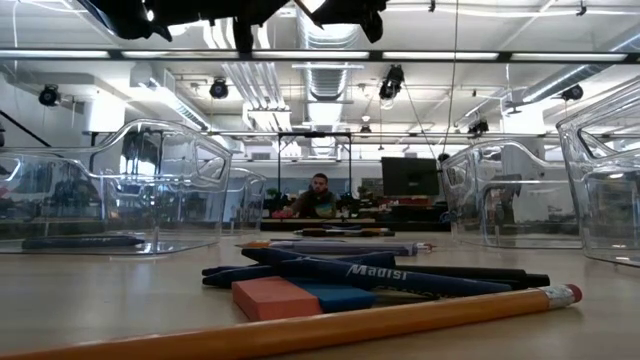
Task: Sort crayons/erasers/pens/pencils in bins
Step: Put the pencil into the top left transparent bin, then put the blue crayon into the middle left transparent bin
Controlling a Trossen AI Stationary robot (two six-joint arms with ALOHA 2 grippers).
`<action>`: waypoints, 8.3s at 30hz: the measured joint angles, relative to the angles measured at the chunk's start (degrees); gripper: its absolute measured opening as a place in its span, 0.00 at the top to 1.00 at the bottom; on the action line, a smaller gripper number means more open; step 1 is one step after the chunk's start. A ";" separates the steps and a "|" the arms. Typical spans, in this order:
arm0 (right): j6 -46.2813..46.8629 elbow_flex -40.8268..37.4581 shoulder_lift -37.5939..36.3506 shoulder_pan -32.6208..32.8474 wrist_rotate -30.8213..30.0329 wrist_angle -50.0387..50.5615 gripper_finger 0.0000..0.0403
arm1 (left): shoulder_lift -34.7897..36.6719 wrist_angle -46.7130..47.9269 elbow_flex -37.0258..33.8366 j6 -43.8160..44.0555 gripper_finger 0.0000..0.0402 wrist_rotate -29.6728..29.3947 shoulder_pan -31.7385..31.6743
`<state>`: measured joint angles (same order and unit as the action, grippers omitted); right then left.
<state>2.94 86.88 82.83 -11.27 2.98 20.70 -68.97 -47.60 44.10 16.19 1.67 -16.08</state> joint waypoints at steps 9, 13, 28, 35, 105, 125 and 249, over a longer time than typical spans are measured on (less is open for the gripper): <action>0.07 -0.01 0.00 0.00 -0.02 -0.01 0.97 | 0.37 0.07 0.04 0.00 0.98 0.25 0.00; 0.87 -0.01 0.00 0.00 -0.11 0.89 0.89 | 0.11 0.13 0.04 0.02 0.98 0.24 0.00; 1.14 0.01 -4.47 -0.15 -5.79 14.97 0.55 | 0.21 12.56 0.06 -2.05 0.98 -4.13 -3.71; 4.62 -0.45 -6.64 -0.73 -15.23 21.60 0.56 | 0.74 36.58 0.95 -4.09 0.98 -7.01 -9.35; 0.00 -5.63 23.80 -13.90 -14.38 6.83 0.67 | -13.44 74.10 -0.31 -45.55 0.96 -10.73 -25.92; -0.17 -5.63 23.80 -13.90 -14.40 6.85 0.67 | -12.37 79.19 4.47 -55.93 0.97 -10.71 -25.92; -13.05 -20.74 24.11 -18.33 7.57 -11.58 0.94 | 10.29 58.36 12.26 -36.00 0.89 -20.00 -0.87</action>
<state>-10.11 66.14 106.94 -29.60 10.55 9.11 -58.67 10.76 56.36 -19.81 -18.33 -16.95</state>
